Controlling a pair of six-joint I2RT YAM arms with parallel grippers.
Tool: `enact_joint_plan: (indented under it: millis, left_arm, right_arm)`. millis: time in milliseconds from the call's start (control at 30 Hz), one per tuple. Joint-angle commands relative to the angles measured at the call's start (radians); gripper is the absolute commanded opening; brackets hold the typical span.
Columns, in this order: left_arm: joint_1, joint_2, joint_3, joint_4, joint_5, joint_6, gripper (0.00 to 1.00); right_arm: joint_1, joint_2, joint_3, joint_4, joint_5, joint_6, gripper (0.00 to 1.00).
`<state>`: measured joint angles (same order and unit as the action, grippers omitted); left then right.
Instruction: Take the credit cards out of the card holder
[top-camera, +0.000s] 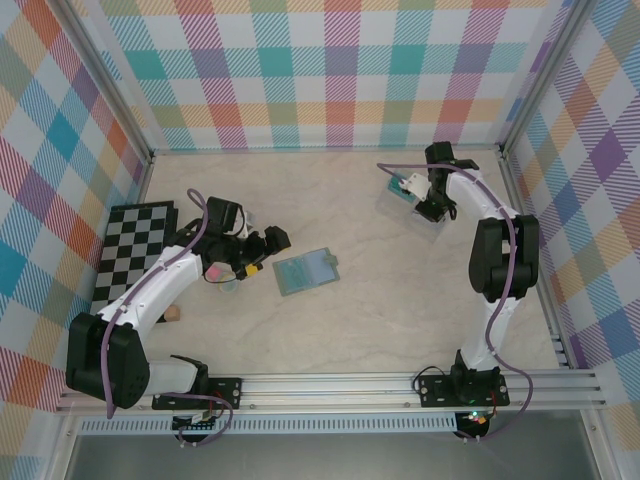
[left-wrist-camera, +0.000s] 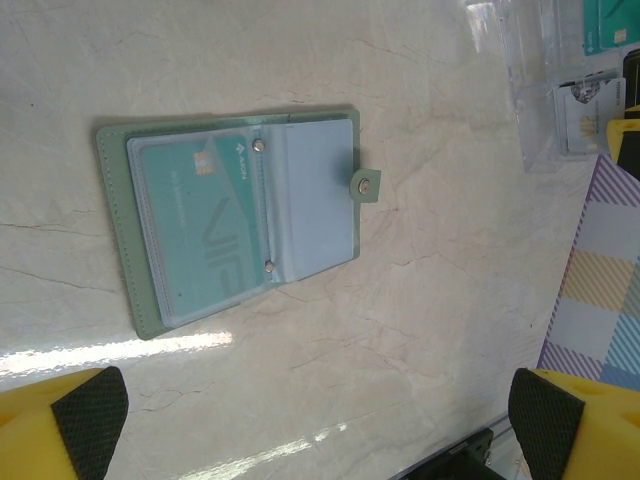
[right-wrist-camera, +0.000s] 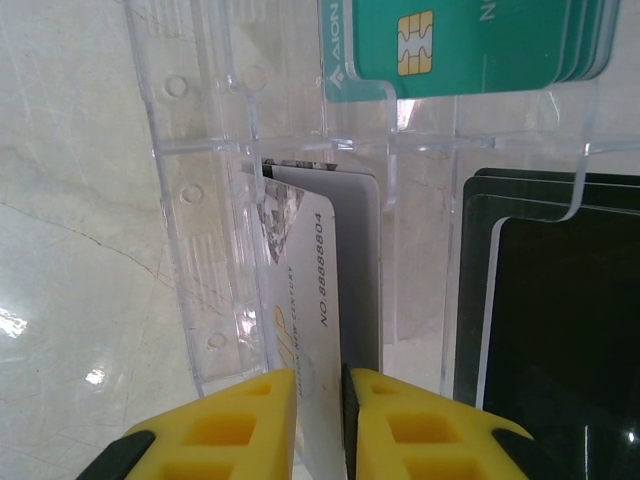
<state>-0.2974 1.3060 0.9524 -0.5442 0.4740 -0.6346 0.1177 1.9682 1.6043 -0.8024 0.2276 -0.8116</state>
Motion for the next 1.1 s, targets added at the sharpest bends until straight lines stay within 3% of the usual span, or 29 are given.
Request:
enact_joint_plan:
  millis: [0, 367, 600, 733, 900, 1067]
  left_arm:
    - [0.014, -0.021, -0.010, -0.003, 0.012, 0.011, 1.00]
    - [0.014, -0.006, -0.025, -0.008, -0.007, 0.008, 1.00]
    - [0.008, 0.032, -0.052, 0.015, -0.020, -0.012, 1.00]
    - [-0.013, 0.077, -0.060, 0.035, -0.026, -0.030, 1.00]
    - [-0.049, 0.136, -0.057, 0.062, -0.041, -0.057, 0.92]
    - [-0.065, 0.194, -0.056, 0.103, -0.060, -0.111, 0.73]
  right_arm:
    - [-0.003, -0.046, 0.027, -0.002, -0.014, 0.042, 0.21]
    - [-0.001, -0.249, 0.014, -0.032, -0.327, 0.257, 0.30]
    - [0.066, -0.393, -0.129, 0.093, -0.376, 0.574, 0.31]
    - [0.112, -0.464, -0.250, 0.178, -0.526, 0.799, 0.35]
    - [0.209, -0.470, -0.333, 0.227, -0.541, 0.998, 0.36]
    - [0.300, -0.341, -0.290, 0.172, -0.545, 1.168, 0.33]
